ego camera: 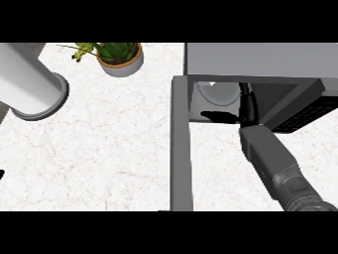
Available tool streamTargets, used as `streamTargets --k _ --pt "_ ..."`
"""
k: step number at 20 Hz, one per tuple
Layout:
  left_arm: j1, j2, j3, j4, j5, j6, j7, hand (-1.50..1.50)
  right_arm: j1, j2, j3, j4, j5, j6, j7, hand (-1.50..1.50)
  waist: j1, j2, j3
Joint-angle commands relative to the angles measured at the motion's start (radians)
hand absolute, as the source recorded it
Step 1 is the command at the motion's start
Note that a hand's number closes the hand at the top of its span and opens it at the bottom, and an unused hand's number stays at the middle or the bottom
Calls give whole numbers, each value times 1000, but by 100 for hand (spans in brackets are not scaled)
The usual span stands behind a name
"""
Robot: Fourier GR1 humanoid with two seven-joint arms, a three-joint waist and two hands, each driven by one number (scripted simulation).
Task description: Pick up the milk, place it into the microwave and close the microwave
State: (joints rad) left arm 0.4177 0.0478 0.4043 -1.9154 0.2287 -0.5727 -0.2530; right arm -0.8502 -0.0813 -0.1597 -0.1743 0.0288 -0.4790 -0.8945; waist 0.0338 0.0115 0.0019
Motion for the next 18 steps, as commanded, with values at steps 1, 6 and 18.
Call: streamTargets --k 1,6,18 --pt "57 -18 -49 -33 23 -71 7 -150 47 26 -14 -36 -28 124 -46 -150 -15 -9 -1" --pt "56 -23 -99 -12 5 -131 -26 -150 132 66 5 -68 -39 288 -81 -150 -29 -13 -2" --pt "8 -47 -262 -46 -139 -133 31 -150 533 41 149 -452 -66 415 -72 -150 -70 -26 -4"
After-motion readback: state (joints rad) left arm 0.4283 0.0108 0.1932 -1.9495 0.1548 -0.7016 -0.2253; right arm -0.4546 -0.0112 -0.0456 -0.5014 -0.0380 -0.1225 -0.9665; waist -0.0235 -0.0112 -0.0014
